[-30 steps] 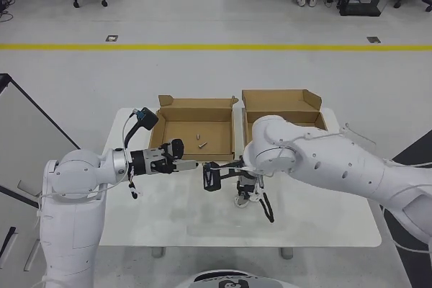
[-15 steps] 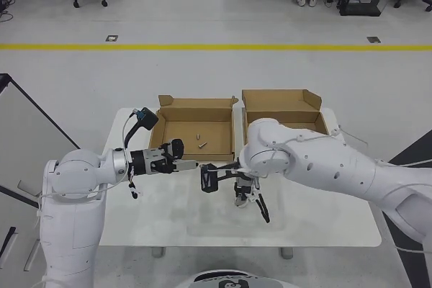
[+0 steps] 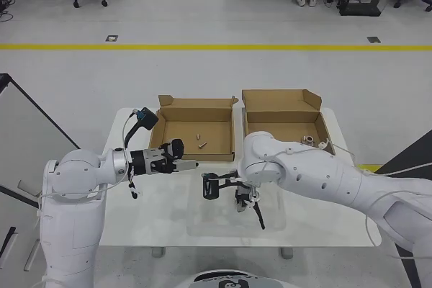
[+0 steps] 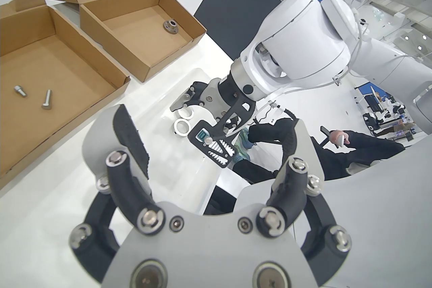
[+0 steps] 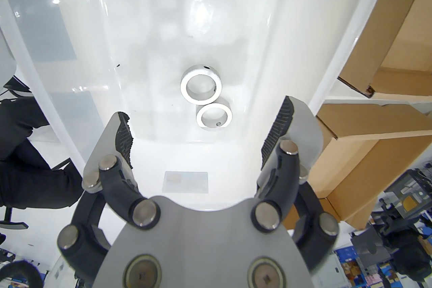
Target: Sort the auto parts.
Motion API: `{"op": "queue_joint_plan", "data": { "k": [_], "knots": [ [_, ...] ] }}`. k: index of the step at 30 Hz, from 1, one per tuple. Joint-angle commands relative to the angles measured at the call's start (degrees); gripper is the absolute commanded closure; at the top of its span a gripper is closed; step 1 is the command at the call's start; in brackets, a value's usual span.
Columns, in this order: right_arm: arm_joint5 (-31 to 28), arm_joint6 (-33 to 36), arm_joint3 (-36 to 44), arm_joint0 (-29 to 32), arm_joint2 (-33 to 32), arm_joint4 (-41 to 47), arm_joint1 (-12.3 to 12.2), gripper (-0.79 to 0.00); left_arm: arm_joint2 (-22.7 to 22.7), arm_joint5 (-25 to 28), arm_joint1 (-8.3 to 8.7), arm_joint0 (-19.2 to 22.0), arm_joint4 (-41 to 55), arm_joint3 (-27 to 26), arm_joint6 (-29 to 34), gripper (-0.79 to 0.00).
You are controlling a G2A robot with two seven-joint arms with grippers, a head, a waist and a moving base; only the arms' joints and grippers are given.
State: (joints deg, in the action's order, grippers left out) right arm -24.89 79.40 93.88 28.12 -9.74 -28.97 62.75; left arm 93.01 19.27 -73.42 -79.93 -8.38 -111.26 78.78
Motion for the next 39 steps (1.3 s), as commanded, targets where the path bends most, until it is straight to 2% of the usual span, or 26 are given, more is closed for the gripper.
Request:
{"op": "queue_joint_plan", "data": {
  "k": [1,5,6,15,26,39],
  "knots": [
    [-0.32,-0.32,-0.85,0.44,0.00,-0.03,0.10,-0.505,0.00,0.00,0.00,0.00,0.00,0.00,0.00,-0.785],
    [-0.81,-0.81,-2.35,1.30,0.00,-0.26,0.34,-0.394,0.00,0.00,0.00,0.00,0.00,0.00,0.00,-0.785],
    [-0.90,-0.90,-2.68,1.45,0.00,-0.37,0.41,-0.388,0.00,0.00,0.00,0.00,0.00,0.00,0.00,-0.785],
    [-1.02,-1.02,-5.72,2.77,0.00,-2.03,1.41,-0.363,0.00,0.00,0.00,0.00,0.00,0.00,0.00,-0.785],
    [-1.01,-1.01,-9.52,4.44,0.00,-6.17,3.81,-0.342,0.00,0.00,0.00,0.00,0.00,0.00,0.00,-0.785],
    [-1.55,-1.55,-12.80,4.66,0.00,-7.17,5.90,-0.299,0.00,0.00,0.00,0.00,0.00,0.00,0.00,-0.785]
  ]
}}
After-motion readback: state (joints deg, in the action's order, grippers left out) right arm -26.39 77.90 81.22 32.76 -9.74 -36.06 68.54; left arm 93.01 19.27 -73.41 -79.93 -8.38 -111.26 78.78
